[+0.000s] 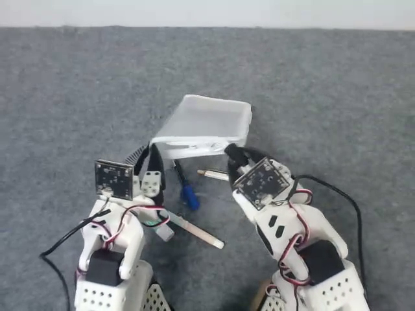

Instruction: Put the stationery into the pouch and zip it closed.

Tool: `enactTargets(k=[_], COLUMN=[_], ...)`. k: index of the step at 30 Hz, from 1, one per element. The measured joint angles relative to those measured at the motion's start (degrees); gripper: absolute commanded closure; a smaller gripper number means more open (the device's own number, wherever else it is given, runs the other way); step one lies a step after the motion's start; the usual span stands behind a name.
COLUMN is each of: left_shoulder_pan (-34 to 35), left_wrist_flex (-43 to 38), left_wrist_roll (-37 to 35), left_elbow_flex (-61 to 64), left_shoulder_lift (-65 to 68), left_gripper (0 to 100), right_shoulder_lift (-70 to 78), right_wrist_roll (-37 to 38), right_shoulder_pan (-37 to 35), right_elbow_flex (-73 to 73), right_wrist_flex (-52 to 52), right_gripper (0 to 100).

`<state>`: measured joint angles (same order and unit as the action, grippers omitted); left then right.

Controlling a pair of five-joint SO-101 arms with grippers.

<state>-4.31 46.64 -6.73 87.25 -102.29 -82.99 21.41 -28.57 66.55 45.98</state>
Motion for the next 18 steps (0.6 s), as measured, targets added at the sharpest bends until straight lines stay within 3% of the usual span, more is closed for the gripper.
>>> enactTargets(k=[18], left_shoulder_pan=[5.54], left_wrist_flex=[0.00], left_wrist_roll=[-0.09], left_elbow_flex=[0.00], left_shoulder_lift=[0.26], left_gripper=[98], right_shoulder_lift=[-0.09], right_wrist_roll=[-4.84], right_shoulder_pan=[7.82], right_elbow_flex=[0.00], right_wrist_flex=[-3.08], right_gripper=[99.2])
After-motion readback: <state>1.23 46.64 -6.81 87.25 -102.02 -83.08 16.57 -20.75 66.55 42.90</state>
